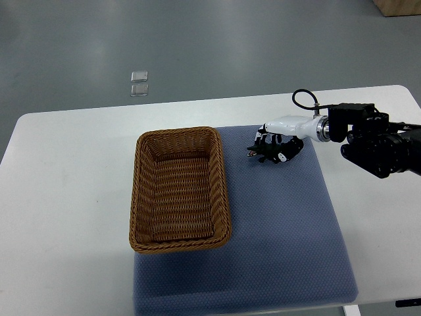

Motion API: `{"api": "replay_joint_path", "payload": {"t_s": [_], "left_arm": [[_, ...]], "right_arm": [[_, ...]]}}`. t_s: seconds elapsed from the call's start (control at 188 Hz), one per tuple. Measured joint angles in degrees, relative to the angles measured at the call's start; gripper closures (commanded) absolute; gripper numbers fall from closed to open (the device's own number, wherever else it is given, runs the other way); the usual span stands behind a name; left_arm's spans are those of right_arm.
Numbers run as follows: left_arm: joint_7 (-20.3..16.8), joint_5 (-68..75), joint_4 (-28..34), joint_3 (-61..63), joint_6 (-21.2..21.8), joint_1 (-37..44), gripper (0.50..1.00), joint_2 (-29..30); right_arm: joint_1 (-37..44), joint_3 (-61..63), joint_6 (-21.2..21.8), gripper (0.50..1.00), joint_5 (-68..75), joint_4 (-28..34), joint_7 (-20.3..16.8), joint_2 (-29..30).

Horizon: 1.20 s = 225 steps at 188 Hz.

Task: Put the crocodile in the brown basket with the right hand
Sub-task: 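Lift the crocodile with the right hand toward the basket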

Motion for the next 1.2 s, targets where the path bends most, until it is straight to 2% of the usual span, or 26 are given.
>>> {"api": "replay_joint_path", "payload": {"t_s": [0.379, 0.592, 0.789, 0.976, 1.2], "left_arm": [[0.0, 0.0, 0.0, 0.0, 0.0, 0.0, 0.500, 0.0], [0.0, 0.0, 0.0, 0.0, 0.0, 0.0, 0.500, 0.0], [0.0, 0.0, 0.0, 0.0, 0.0, 0.0, 0.500, 0.0], [0.0, 0.0, 0.0, 0.0, 0.0, 0.0, 0.500, 0.0], [0.0, 0.0, 0.0, 0.0, 0.0, 0.0, 0.500, 0.0]], "right_arm": [[3.4, 0.3, 0.2, 1.000, 0.7, 0.0, 0.8, -1.0], [5.4, 0.8, 0.4, 1.000, 1.1, 0.0, 2.7, -1.8], [8.0, 1.0, 0.2, 1.000, 1.1, 0.4, 6.5, -1.7], [11.2, 1.1, 0.0, 1.000, 1.0, 5.9, 7.8, -1.4], [15.1, 0.9, -1.7, 1.000, 0.3, 15.9, 7.9, -0.1]]}}
